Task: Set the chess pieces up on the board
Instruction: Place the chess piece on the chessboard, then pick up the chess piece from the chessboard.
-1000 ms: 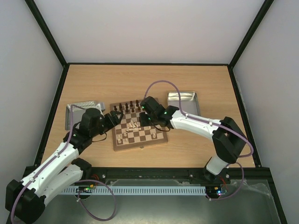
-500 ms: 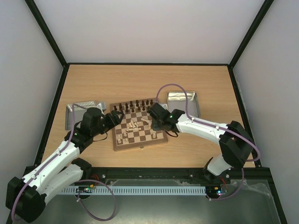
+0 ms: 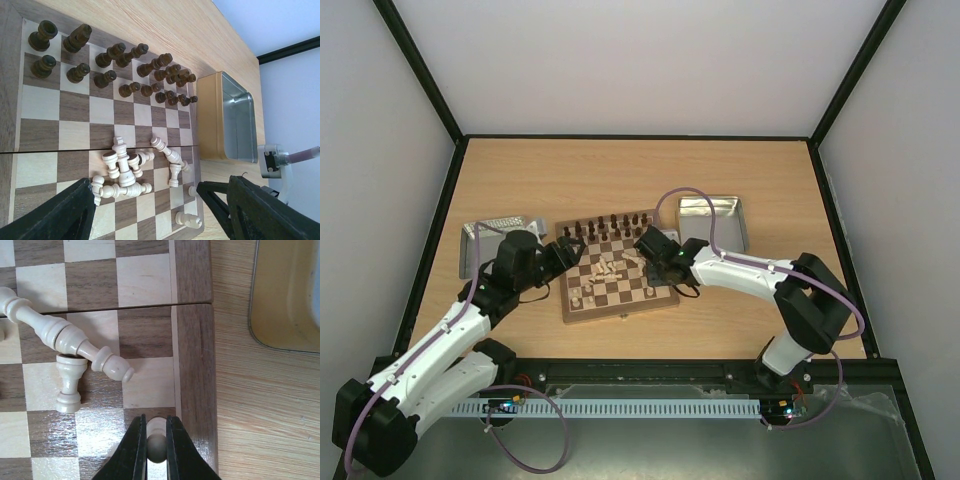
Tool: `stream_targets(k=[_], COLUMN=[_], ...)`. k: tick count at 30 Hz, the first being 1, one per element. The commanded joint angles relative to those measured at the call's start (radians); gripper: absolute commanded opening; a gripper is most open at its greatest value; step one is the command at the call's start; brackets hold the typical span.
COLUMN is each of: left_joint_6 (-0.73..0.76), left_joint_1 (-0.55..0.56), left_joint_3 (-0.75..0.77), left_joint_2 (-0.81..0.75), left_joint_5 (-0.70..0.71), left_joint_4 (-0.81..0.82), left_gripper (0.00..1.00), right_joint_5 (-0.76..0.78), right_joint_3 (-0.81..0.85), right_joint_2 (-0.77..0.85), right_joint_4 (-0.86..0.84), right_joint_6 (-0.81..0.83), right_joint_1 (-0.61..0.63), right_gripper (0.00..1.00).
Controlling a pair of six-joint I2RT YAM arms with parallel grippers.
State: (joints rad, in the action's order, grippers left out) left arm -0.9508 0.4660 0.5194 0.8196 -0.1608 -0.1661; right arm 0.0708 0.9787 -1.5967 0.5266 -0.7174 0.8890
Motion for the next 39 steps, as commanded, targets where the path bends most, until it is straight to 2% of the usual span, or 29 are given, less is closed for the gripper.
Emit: stream_targets(k=[1,7,10,23,39], left_joint_6=[0.006,0.013,0.016,0.023,0.034], left_joint_1=[-0.004,-0.004,-0.004,-0.005,-0.007], left_joint_3=[-0.007,-0.001,0.006,0.02,0.022], left_joint_2=[0.0,-0.002,-0.002,-0.011,0.002], left_joint_5=[0.006,0.008,0.016,0.052,0.053], left_joint_4=[0.0,-0.008,-0.015,-0.045,-0.041], left_gripper=[0.73,0.74,0.74,0.74,0.74], right_joint_5=[-0.013,0.037,0.06,-0.056,-0.011], right_joint_3=[-0.01,0.028,0.07,0.243,0.288], right_joint_2=[-0.016,0.017,0.034,-0.127,-0.264], right_joint_4=[-0.015,0.029,0.049,-0.001,-0.049], right_joint_6=[-0.006,-0.012,0.003,0.319,0.452], right_joint_1=[-0.007,-0.006,-0.006,-0.007,-0.014], right_gripper=[0.05,0.28,0.33,0.35,0.34])
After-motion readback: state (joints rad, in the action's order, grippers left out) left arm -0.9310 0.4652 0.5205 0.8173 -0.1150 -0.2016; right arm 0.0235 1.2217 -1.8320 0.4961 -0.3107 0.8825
